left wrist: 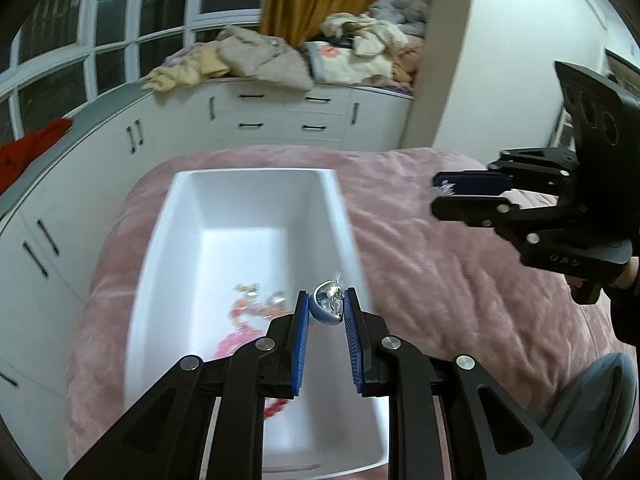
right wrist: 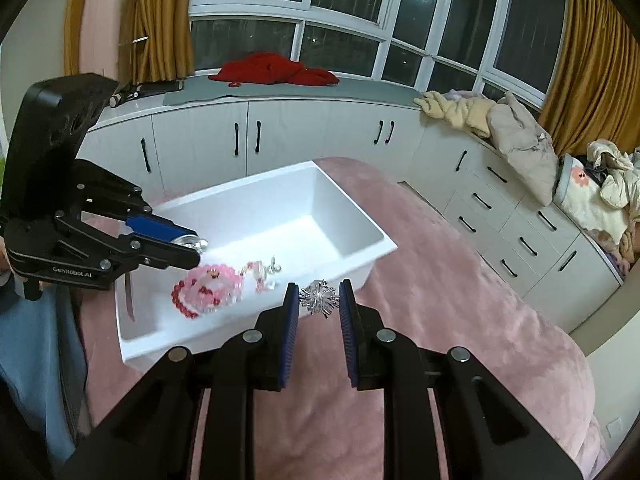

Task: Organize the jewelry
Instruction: 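Carry both silver earrings over the white tray, then open both grippers to drop the earrings into the tray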

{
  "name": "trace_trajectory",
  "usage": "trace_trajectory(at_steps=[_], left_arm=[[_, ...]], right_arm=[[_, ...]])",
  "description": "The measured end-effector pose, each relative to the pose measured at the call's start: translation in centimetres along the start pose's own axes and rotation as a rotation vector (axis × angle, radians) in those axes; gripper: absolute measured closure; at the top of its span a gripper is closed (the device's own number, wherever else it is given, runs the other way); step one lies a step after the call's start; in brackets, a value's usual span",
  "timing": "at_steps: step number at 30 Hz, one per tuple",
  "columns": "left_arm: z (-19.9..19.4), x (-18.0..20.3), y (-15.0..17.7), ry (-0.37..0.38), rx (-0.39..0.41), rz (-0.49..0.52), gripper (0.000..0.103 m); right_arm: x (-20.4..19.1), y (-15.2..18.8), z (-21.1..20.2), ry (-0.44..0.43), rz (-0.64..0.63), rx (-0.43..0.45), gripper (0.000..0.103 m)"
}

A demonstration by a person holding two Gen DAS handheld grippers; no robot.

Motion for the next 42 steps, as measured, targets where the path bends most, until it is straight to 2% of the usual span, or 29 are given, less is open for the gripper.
trace_trajectory(at_steps=[5,15,24,30,34,37,42], left_arm=[[0.4,-3.4,0.7,-0.032,-0.019,-0.047,0.080],[2.8,-5.8,2.5,-0.061,-0.078,-0.056,0.080],[5.8,-5.9,3.8,-0.062,-0.156,-0.025,0.080],[6.7,-5.6,4.1,-0.072,-0.165,0.007,0.080],[7.0,-5.3,4.1,-0.085,-0.166,0.044,0.080],[7.2,-5.2,4.3,-0.078,-0.169,0.046,0.077],[7.0,-4.7,4.0,-0.065,-0.148,0.061,0.064]], right_arm=[[-0.2,-1.9,1.5,-0.001,0.005,0.001,0.082],[-0.4,-4.7,5.9,-0.060,0.037,-0.031,0.082],[-0.7,-4.2,11.9,-0.110,0.055,-0.155,0.082],[-0.8,-3.5,15.7,-0.093,0.040,-0.253,0.082],[-1.0,-3.1,17.2,-0.100,0.043,-0.279,0.082],[-1.5,-2.9,18.0,-0.105,0.033,-0.295,0.082],[-2.2,-2.7,18.5,-0.100,0.010,-0.303,0.081]])
Point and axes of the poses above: each gripper's, at about its wrist camera, not at the fingertips, and z roughly the way its jaws point, x to its right, y to its underside, the point moved 7 cm from there along z, roughly the way its jaws point, and after that the axes turned 7 degrees about -y, right-handed, at the moved point
